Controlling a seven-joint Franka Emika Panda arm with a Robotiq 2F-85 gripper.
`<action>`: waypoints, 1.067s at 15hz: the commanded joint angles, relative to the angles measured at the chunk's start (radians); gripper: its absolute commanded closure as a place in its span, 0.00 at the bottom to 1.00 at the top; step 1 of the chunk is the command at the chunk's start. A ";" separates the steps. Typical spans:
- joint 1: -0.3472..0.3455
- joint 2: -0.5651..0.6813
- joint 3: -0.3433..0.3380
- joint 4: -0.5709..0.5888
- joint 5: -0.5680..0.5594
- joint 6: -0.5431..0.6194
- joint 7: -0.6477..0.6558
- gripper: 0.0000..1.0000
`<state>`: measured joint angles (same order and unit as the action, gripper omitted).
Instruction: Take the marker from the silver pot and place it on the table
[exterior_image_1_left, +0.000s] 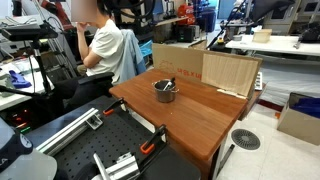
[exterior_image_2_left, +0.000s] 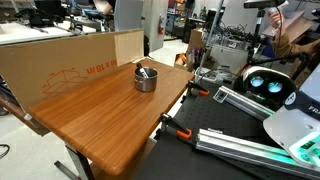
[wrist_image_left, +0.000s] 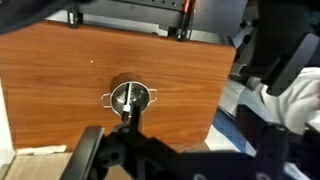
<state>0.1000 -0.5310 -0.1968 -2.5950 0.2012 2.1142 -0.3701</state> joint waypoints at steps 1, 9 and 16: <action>-0.021 0.002 0.019 0.002 0.011 -0.005 -0.009 0.00; -0.021 0.002 0.019 0.002 0.011 -0.005 -0.009 0.00; -0.017 0.010 0.018 0.002 0.023 0.001 -0.009 0.00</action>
<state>0.0986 -0.5310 -0.1952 -2.5954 0.2012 2.1142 -0.3701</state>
